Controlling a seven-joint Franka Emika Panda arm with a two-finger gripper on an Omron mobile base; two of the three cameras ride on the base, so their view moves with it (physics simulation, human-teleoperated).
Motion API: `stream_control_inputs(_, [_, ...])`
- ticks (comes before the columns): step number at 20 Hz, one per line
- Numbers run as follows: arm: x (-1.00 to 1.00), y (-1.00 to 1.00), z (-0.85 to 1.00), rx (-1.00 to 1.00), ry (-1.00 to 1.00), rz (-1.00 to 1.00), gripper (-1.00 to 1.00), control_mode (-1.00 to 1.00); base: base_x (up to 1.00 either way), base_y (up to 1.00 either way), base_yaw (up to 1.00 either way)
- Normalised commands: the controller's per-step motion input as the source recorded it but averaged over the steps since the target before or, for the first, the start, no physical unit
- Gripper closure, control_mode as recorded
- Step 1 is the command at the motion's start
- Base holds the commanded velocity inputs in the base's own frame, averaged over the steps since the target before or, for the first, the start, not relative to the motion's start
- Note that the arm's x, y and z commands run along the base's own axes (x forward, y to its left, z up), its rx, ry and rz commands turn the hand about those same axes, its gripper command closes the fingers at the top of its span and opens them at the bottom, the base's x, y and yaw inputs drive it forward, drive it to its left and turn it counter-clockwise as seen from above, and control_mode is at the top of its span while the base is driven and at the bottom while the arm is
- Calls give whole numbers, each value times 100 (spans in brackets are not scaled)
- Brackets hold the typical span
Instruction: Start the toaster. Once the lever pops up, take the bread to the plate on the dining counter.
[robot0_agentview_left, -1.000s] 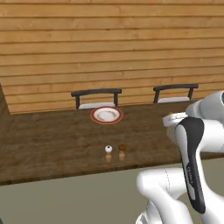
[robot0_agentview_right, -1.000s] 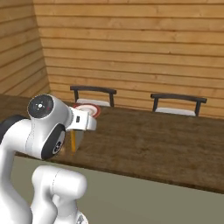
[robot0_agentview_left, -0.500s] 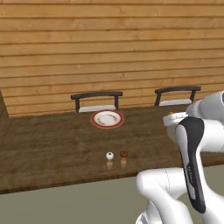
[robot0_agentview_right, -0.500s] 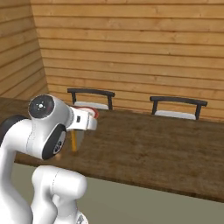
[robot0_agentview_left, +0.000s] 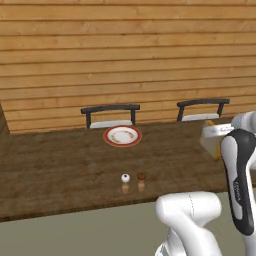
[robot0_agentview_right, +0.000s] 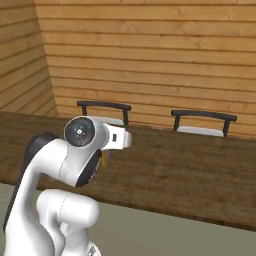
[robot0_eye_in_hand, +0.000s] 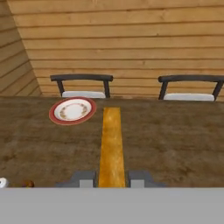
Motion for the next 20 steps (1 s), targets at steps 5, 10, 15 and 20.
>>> stream_control_inputs(5, [37, -36, 45, 7, 0, 11, 100, -100, 0, 0, 0])
stream_control_inputs(10, [57, -7, 29, 7, 8, 6, 100, -100, 0, 0, 0])
stream_control_inputs(15, [73, 0, 4, 3, 16, 7, 100, -100, 0, 0, 0])
stream_control_inputs(20, [67, 13, -18, 6, 1, 4, 100, -100, 0, 0, 0])
